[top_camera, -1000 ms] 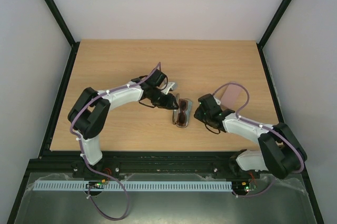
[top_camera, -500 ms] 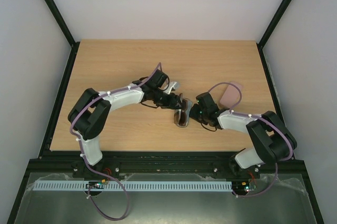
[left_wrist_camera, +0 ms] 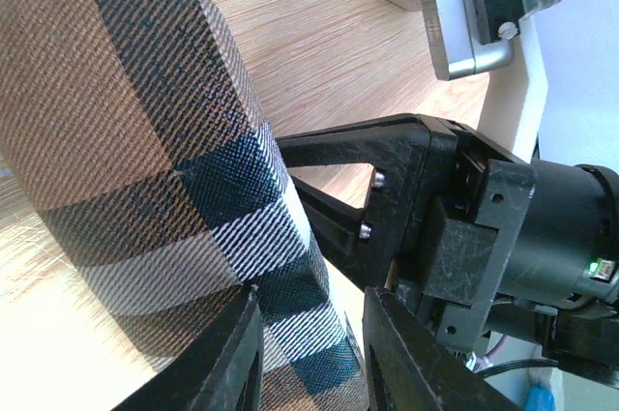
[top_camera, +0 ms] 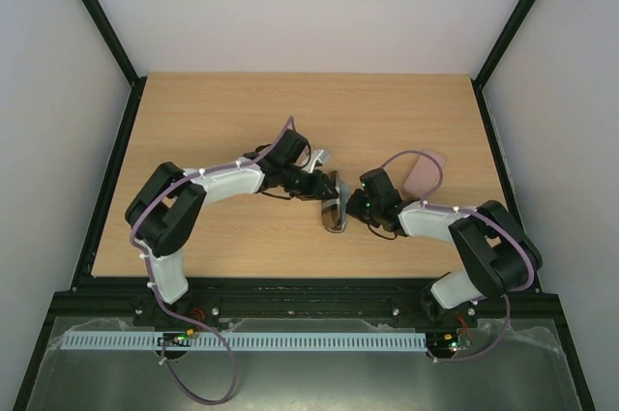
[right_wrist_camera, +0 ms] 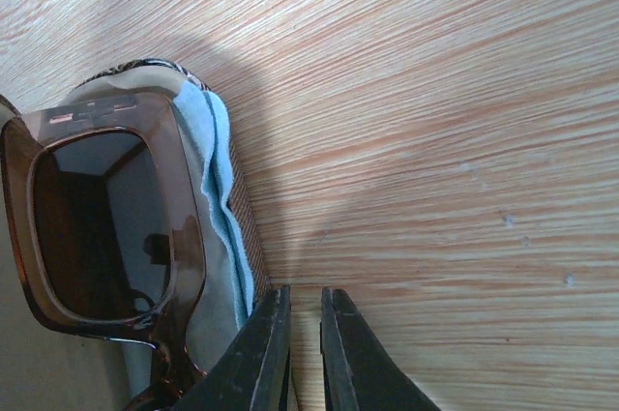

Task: Organize the sunglasses
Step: Close the sunglasses case at the center of the board.

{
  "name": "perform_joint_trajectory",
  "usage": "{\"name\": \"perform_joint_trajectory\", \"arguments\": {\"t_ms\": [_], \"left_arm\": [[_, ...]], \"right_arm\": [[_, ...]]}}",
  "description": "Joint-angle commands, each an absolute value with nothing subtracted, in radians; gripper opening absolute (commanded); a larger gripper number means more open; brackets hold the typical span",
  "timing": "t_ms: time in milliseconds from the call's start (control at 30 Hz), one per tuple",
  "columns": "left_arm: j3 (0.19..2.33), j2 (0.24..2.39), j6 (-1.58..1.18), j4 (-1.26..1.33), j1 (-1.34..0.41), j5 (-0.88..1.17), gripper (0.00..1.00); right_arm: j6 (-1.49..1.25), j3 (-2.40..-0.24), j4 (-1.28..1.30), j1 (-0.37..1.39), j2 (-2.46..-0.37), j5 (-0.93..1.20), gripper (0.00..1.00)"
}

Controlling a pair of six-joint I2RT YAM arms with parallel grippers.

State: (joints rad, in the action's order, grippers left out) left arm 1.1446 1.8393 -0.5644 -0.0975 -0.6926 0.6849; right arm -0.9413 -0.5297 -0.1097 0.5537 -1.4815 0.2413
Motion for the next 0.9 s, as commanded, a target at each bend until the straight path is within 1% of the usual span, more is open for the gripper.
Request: {"name": "perform_joint_trajectory", "arguments": {"t_ms": [0,300,467,600,767,867], "left_arm": [[1.167,1.911,-0.566,-0.146,-0.732,0.650,0.32],[1.218,1.987,-0.540,-0.257,-0.757,0.552,0.29],[1.243,2.009,-0.530,-0.292,-0.759,0.516,0.29],[1.262,2.018,-0.520,-0.334,-0.760,0.465,0.27],[1.269,1.994,-0.518,-0.345,-0.760,0.447,0.26],[1.271,1.951,-0.523,-0.326,-0.758,0.465,0.28]], "right_arm": [[-0.937,-0.524,-0.139,0.563,-1.515,0.316,0.12],[-0.945,-0.515,-0.139,0.563,-1.517,0.303,0.12],[-0.948,-0.512,-0.106,0.563,-1.493,0.252,0.12],[-0.945,-0.511,-0.036,0.563,-1.415,0.169,0.12],[-0.905,-0.518,0.036,0.563,-1.283,0.128,0.15],[-0.866,-0.521,0.036,0.562,-1.230,0.167,0.23]]}}
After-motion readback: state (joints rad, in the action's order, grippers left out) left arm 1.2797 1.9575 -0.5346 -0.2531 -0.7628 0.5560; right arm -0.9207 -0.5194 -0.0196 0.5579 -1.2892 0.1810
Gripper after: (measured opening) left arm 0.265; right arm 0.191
